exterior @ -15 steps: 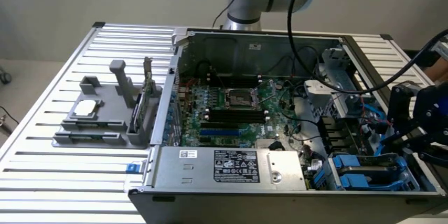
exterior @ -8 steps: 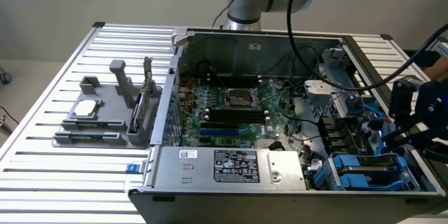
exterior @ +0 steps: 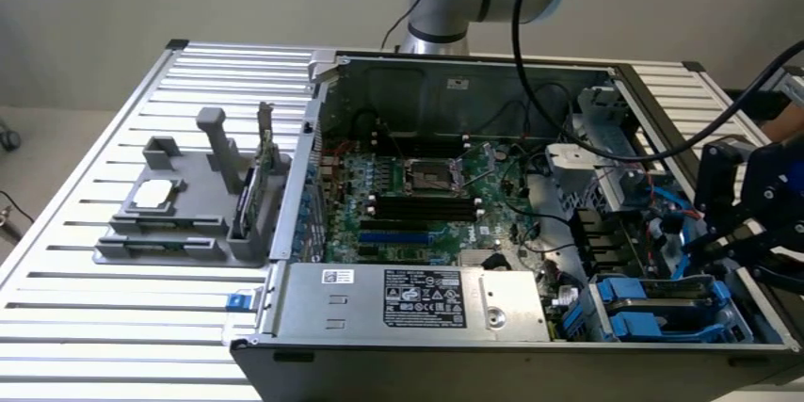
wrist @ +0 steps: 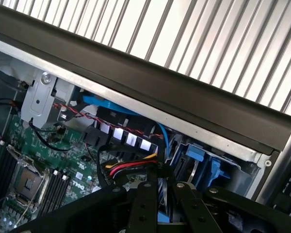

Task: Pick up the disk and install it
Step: 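Insert the disk into the insertion slot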

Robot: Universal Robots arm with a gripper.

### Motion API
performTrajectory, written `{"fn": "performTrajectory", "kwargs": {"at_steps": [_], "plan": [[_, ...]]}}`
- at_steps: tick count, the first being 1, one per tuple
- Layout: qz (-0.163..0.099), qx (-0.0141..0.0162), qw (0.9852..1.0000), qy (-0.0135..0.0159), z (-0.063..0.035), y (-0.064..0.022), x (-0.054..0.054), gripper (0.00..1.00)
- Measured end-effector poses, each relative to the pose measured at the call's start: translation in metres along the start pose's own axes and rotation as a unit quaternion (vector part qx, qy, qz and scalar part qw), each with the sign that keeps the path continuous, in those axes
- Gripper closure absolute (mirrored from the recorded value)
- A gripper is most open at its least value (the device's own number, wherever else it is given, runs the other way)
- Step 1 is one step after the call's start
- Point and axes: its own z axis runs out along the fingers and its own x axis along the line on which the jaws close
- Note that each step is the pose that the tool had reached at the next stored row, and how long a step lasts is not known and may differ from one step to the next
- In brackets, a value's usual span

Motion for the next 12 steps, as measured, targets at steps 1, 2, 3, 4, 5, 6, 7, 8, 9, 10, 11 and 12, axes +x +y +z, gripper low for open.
{"fn": "performTrajectory", "kwargs": {"at_steps": [1, 2, 3, 4, 5, 6, 7, 8, 9, 10, 11, 12], "plan": [[0.001, -0.0001, 1.0000, -0.0004, 0.0001, -0.0001, 0.0000, 0.83], [0.002, 0.0001, 1.0000, -0.0014, 0.0000, -0.0001, 0.0001, 0.83], [0.003, 0.0004, 1.0000, -0.0026, -0.0001, -0.0001, 0.0002, 0.83], [0.003, 0.0006, 1.0000, -0.0034, 0.0000, -0.0001, 0.0003, 0.83], [0.004, 0.0008, 1.0000, -0.0043, -0.0001, -0.0001, 0.0006, 0.83], [0.004, 0.0012, 1.0000, -0.0055, -0.0002, -0.0001, 0.0007, 0.83], [0.004, 0.0018, 1.0000, -0.0072, -0.0002, -0.0002, 0.0007, 0.83], [0.005, 0.0028, 0.9999, -0.0094, -0.0002, -0.0002, 0.0008, 0.83], [0.005, 0.0041, 0.9999, -0.0118, -0.0002, -0.0002, 0.0009, 0.83], [0.005, 0.0058, 0.9999, -0.0151, -0.0002, -0.0003, 0.0011, 0.83], [0.005, 0.0076, 0.9998, -0.0185, -0.0002, -0.0004, 0.0013, 0.83], [0.005, 0.0096, 0.9997, -0.0216, -0.0001, -0.0006, 0.0015, 0.83]]}}
